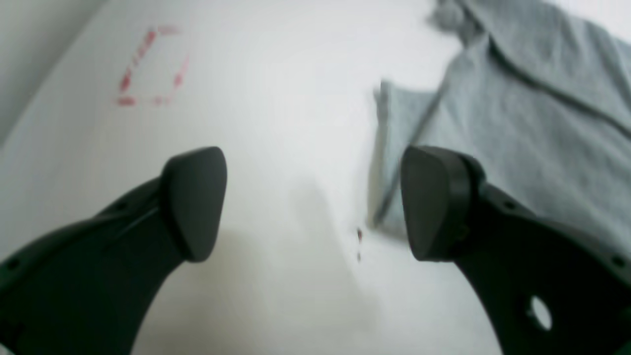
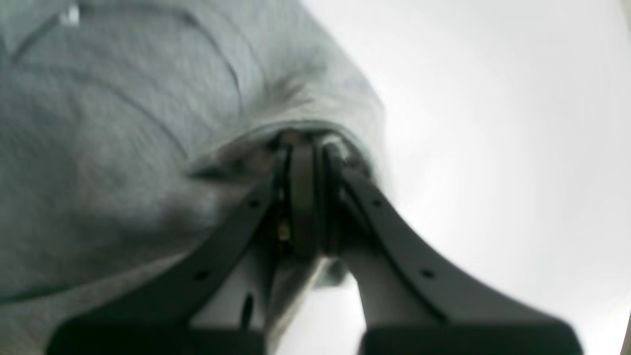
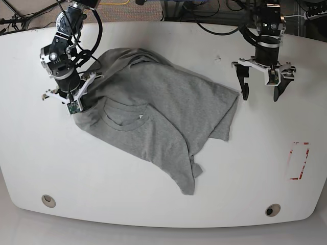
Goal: Fold the T-shirt properly
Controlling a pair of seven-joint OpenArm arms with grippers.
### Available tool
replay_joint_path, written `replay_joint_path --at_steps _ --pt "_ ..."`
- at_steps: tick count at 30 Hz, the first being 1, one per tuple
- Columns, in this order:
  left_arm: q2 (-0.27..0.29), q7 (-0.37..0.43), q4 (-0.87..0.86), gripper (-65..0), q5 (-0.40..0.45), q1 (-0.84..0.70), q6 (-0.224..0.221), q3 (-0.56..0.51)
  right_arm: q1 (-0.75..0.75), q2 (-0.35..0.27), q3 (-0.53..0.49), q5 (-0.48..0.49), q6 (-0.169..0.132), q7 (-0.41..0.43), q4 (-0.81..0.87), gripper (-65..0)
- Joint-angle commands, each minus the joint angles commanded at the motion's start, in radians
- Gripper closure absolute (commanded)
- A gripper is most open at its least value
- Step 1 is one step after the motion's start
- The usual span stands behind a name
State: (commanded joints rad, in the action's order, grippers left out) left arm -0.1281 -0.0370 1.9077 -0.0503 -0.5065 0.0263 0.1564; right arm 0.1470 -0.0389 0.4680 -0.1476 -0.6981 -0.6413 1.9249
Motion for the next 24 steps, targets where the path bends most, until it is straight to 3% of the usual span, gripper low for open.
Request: replay_joint_path --at_steps 5,13,15,24 --pt "0.001 -0.041 0.017 -50.7 0.001 0.062 0.007 0.014 -0.11 0.01 -0.01 0.006 0.015 -0.027 0.005 -1.2" --pt "-0.001 -0.041 0.02 -50.7 -0.003 0.073 0.01 0.017 -0.206 0.022 -0.011 0.003 0.107 -0.042 -0.027 -1.9" --pt "0.003 -0.062 0.01 -51.3 -0.026 0.108 0.033 0.029 -0.251 0.025 -0.009 0.001 0.117 -0.062 -0.062 -1.6" --pt "0.002 -0.167 -0.021 -52.5 -0.093 0.189 0.081 0.038 -0.248 0.024 -0.008 -0.005 0.062 -0.067 -0.05 -0.9"
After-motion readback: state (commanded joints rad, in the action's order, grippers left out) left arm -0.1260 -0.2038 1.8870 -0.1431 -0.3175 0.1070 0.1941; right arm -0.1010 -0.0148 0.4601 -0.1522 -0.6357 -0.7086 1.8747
